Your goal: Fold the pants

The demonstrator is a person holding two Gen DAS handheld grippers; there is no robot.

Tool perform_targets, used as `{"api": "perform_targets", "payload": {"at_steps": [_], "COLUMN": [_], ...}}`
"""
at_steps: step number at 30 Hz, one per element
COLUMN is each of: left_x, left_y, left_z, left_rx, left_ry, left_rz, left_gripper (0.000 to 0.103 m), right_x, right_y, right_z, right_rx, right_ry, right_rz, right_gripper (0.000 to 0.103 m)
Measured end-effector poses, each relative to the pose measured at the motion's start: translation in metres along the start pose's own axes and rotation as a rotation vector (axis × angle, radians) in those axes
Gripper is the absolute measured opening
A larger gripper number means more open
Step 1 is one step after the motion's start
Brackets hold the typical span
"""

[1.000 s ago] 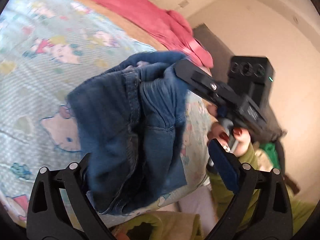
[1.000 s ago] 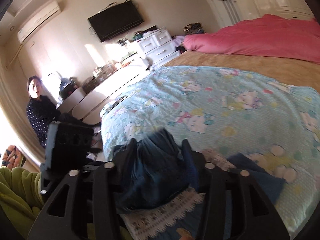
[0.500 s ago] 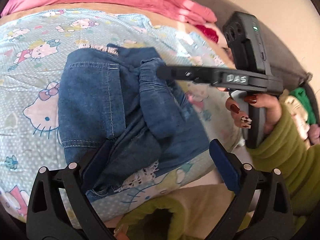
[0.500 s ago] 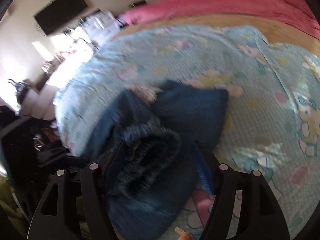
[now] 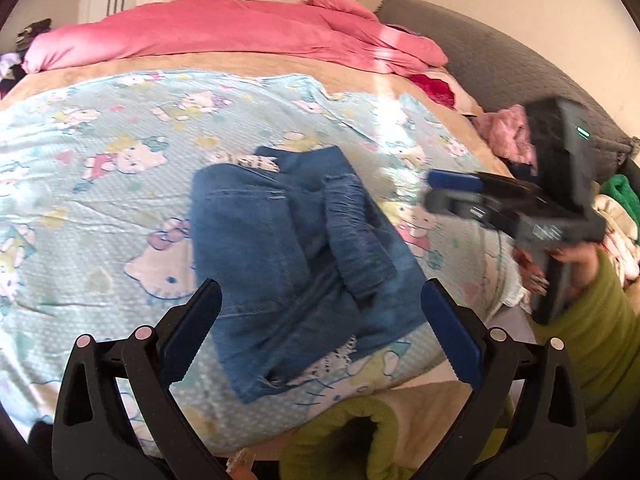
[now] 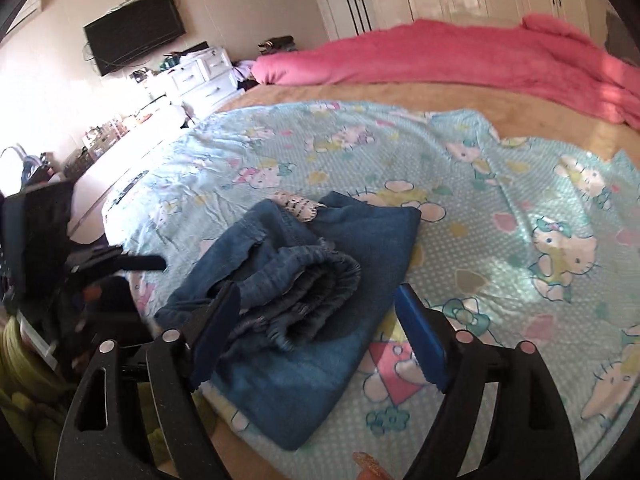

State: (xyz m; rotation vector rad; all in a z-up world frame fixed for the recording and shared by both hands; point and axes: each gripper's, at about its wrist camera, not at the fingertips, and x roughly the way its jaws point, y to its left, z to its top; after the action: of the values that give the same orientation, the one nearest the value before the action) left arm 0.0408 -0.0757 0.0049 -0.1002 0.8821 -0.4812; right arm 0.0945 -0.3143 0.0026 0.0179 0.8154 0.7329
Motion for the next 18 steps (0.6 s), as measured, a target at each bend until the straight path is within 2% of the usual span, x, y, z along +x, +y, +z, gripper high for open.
{"api": "perform_targets", "payload": {"at_steps": [4,7,14,16,18], "left_x": [0.002,0.007,0.026,0.032,0.038], "left_y": [0.007,0.014,0.042,0.052,0.06], "left_z": [0.006,0.011,0.026,0.033,0.04], "left_rx": [-0.019,-0.041,-0.117,-0.14,-0.159], "left_ry": [0.009,0.02,0.059,0.067,0.077], "left_rz": [0.042,0.058,0.069,0.082,0.082], "left_gripper": [0.094,0.094,0.093,0.083,0.049], "right_x": [-0.022,-0.033,-0.019,-0.01,0.001], "right_y": [0.016,0.03,0.081,0.094,0.107], "right_z": [-0.008,-0.016,-0.039,-0.042,-0.043], "right_rx": [-0.071,-0.135,-0.35,-0.384,-0.416], "right_ry": [-0.039,-0.046,0.045,0.064,0.085], "right_rz": [-0.016,-0.002,0.097,0.129,0.151], "right_gripper": [0.087,0.087,0.086,0.084,0.077]}}
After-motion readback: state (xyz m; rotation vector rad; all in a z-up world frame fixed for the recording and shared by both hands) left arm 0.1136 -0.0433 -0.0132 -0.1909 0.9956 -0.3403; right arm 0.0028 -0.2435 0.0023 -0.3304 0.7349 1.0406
